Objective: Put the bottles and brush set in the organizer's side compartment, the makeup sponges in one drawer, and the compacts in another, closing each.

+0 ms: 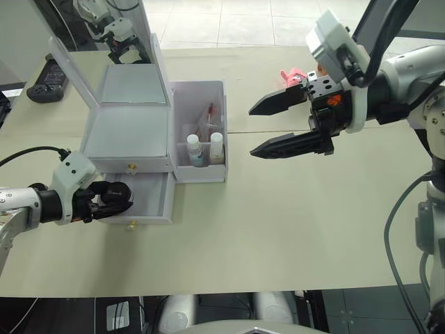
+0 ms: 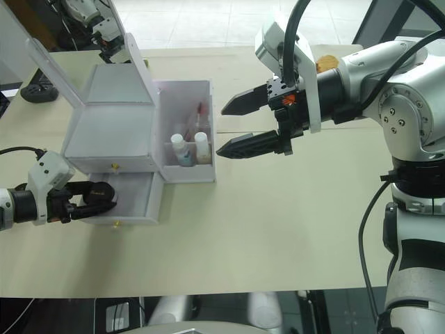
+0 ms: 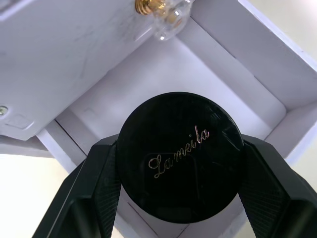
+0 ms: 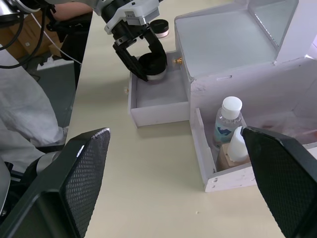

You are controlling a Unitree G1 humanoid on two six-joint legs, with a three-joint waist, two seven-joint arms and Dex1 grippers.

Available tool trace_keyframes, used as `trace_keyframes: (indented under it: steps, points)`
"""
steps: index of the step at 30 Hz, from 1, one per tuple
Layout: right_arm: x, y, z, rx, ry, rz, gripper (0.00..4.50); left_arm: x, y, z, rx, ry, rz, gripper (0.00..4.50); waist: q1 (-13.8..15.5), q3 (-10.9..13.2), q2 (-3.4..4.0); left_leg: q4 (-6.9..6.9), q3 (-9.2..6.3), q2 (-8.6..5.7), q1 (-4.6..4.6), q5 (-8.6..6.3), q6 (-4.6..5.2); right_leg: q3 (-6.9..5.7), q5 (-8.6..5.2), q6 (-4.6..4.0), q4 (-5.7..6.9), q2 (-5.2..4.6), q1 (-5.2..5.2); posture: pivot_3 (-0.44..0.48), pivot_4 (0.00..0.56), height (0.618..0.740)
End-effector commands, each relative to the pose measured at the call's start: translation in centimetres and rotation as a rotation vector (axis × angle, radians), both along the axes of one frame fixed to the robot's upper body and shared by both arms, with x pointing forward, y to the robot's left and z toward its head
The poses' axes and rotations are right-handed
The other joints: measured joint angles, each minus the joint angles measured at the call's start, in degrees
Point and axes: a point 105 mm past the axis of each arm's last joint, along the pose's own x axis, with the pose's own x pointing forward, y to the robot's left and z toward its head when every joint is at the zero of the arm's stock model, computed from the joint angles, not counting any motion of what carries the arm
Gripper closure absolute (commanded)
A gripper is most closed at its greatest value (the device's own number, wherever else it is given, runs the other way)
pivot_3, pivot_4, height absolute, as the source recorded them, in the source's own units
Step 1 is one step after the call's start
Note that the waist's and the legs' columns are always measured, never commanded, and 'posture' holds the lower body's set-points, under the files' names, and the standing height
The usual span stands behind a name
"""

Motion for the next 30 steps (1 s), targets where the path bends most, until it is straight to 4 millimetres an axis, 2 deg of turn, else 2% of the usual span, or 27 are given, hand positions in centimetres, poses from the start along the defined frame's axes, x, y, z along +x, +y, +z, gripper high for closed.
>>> trace_keyframes:
  steps: [1,4,6,9,16,20,23,26,30]
  points:
    - [-0.7,0.0,1.3,0.023,-0.046,0.013,0.0,0.5,-0.1,0.8,0.012,-0.043,-0.01,1.56,0.0,0.0,0.0,0.0,0.0,0.0,0.0,0.0,0.0,0.0,0.0,0.0,0.0,0.0,0.01,0.0,0.15,0.74]
    - [-0.7,0.0,1.4,0.026,-0.048,0.014,0.0,0.3,-0.1,0.3,0.044,-0.037,-0.029,1.56,0.0,0.0,0.0,0.01,0.0,0.0,0.0,0.0,0.0,0.0,0.0,0.0,0.01,0.0,0.0,0.0,0.15,0.74]
    - [-0.6,0.0,1.5,0.027,-0.052,0.012,0.0,0.4,-0.2,0.4,0.037,-0.043,-0.022,0.82,0.0,0.0,0.0,0.01,0.0,0.0,0.0,0.0,0.0,0.0,0.0,0.0,0.02,0.0,0.0,0.0,0.15,0.74]
    - [-0.6,0.0,1.5,0.029,-0.056,0.011,0.0,0.6,-0.4,0.9,0.018,-0.057,-0.02,0.02,0.0,0.0,0.0,0.01,0.0,0.0,0.0,0.0,0.0,-0.01,0.0,0.0,0.02,0.0,-0.01,0.0,0.15,0.74]
    - [-0.6,0.0,1.4,0.036,-0.049,0.018,0.0,0.5,-0.6,1.4,-0.014,-0.077,-0.003,0.02,0.0,0.0,0.0,0.02,-0.01,0.0,0.0,0.0,0.0,-0.01,0.0,0.0,0.04,0.0,0.0,0.0,0.15,0.74]
    - [-0.4,-1.1,0.4,0.042,-0.07,0.028,0.0,-1.4,-0.1,3.8,-0.166,-0.082,0.01,0.02,-0.1,0.0,-0.01,0.04,-0.02,0.01,0.0,0.0,0.0,-0.02,0.0,0.0,0.06,0.01,-0.01,0.0,0.15,0.74]
    - [0.7,-3.0,-0.8,0.055,-0.134,-0.038,0.0,-3.0,2.5,5.4,-0.287,-0.111,0.109,0.02,-0.1,0.0,-0.03,0.05,-0.01,0.02,0.0,-0.01,0.02,-0.04,0.0,0.0,0.04,0.01,0.02,0.0,0.15,0.74]
    - [2.0,-5.1,-2.2,0.101,-0.181,-0.122,0.0,-3.8,5.9,5.4,-0.231,-0.2,0.219,0.02,-0.1,0.0,-0.01,0.05,0.04,0.02,0.03,-0.01,0.02,-0.03,0.0,0.0,0.01,0.0,0.02,0.0,0.15,0.74]
    - [4.0,-11.3,-5.9,0.143,-0.024,-0.317,0.0,-5.6,14.9,4.2,-0.107,-0.352,0.584,0.02,0.2,0.0,-0.02,0.05,0.1,0.02,0.14,0.0,0.01,-0.02,0.0,0.0,-0.03,0.0,0.16,0.0,0.15,0.74]
